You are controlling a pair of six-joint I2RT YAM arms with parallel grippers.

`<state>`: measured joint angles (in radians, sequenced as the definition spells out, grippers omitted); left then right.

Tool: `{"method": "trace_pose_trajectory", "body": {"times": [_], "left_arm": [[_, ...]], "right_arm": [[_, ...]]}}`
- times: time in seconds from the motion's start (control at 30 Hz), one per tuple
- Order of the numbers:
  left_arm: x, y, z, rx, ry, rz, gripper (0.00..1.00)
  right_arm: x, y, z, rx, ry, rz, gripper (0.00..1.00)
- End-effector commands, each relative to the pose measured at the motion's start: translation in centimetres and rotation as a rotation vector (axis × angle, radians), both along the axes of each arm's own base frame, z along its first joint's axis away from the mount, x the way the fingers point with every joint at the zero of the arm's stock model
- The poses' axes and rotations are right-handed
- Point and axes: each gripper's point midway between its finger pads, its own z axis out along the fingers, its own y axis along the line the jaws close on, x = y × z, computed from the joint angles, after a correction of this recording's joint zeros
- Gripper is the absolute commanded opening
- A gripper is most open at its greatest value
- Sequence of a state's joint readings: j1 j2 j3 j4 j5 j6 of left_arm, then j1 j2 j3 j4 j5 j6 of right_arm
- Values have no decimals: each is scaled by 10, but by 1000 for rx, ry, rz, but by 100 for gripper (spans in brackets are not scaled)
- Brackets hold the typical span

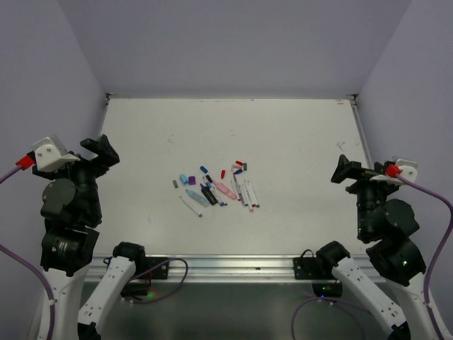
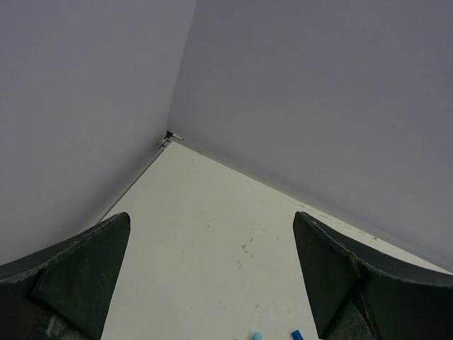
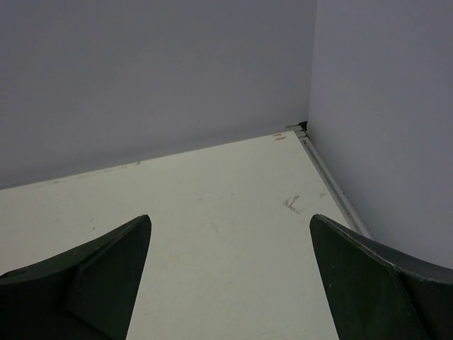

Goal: Open the pen caps

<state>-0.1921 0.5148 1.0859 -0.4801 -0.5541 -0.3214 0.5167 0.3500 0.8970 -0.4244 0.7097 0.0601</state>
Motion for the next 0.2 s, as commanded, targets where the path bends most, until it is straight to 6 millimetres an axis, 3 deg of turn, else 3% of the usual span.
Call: {"method": "trace_pose_trajectory", "body": {"times": [0.0,0.17], "left_arm": [[1,1,5,5,-27,6,100],[3,0,2,6,-20,3,100]], "right_arm": [[2,4,7,-6,-32,23,99],[3,6,7,-6,-39,34,99]]}}
